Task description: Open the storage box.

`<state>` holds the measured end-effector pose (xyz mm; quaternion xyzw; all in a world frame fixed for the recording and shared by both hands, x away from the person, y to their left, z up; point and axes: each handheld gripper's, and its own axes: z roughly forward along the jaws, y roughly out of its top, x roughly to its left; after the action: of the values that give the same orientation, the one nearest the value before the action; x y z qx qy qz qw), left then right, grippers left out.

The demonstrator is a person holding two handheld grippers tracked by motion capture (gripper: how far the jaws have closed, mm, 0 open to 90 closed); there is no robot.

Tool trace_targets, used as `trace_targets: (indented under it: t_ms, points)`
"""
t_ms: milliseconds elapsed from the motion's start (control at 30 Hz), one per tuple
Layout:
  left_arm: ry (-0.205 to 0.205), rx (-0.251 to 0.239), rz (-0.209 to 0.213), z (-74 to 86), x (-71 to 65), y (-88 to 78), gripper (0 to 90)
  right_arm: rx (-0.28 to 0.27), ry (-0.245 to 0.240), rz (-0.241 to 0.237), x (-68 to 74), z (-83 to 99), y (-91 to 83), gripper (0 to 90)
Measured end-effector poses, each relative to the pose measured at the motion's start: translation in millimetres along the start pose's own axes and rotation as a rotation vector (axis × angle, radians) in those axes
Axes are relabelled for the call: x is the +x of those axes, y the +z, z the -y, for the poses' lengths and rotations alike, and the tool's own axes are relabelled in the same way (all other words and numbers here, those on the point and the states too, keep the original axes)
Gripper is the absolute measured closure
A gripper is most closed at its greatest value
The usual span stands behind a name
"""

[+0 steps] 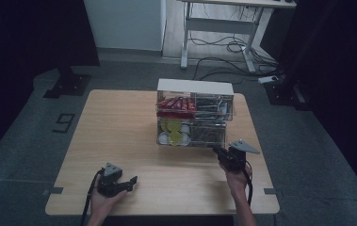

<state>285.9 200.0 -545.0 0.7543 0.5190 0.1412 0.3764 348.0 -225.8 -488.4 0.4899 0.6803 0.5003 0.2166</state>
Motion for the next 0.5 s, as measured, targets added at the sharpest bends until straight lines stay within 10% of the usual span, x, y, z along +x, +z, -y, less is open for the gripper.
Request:
trace_targets:
  t_ms: [500]
  points:
    - [-0.022,-0.004,0.007,0.1,3.3,-1.2,27.5,-0.02,-0.005,0.007,-1.7,-7.7,0.5,89.1]
